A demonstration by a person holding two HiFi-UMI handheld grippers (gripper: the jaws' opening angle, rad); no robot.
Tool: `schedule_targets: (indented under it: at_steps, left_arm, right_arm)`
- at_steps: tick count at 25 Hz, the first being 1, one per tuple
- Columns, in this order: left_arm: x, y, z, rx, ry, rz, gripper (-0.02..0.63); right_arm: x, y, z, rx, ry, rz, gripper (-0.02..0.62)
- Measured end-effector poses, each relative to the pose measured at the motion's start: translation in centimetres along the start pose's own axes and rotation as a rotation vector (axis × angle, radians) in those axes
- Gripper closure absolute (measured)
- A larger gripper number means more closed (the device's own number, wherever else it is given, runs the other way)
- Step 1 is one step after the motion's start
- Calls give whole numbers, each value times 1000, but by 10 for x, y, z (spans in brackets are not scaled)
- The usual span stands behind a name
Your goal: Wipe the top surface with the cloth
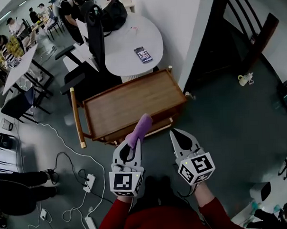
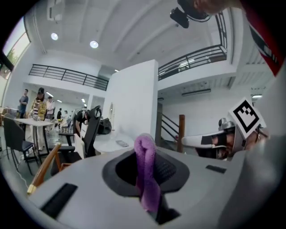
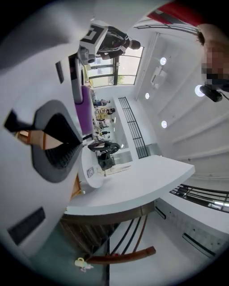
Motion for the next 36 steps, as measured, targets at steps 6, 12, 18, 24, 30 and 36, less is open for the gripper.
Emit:
schedule_targets:
  at_steps: [6, 12, 18, 24, 30, 36]
  left_arm:
    - [4, -42, 35, 23, -75, -85, 552]
    - [2, -69, 39, 57, -92, -133, 552]
    - [-9, -69, 28, 60, -64, -127, 552]
    - [-14, -66, 26, 50, -57, -103, 552]
    - [-19, -68, 26, 34, -55, -102, 552]
    - [-15, -66, 34, 40, -65, -96, 552]
  right_arm:
    - [-27, 5, 36, -7, -105, -10, 583]
    - [-46, 14, 34, -63, -101, -12, 583]
    - [-50, 21, 28, -70, -89, -9, 583]
    - [-49, 20, 30, -82, -92, -6, 583]
    - [-53, 22, 30, -78, -91, -11, 583]
    - [-50, 22, 37, -92, -96, -6, 583]
Point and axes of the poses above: the fingertips, and each gripper's own axes: x forward along the fingers, y to its left, z out of its top, the point moved 1 cm from there along -x, backward along the fingers, and after that the axes turned 4 degrees about -y, right-handed, at the moved point
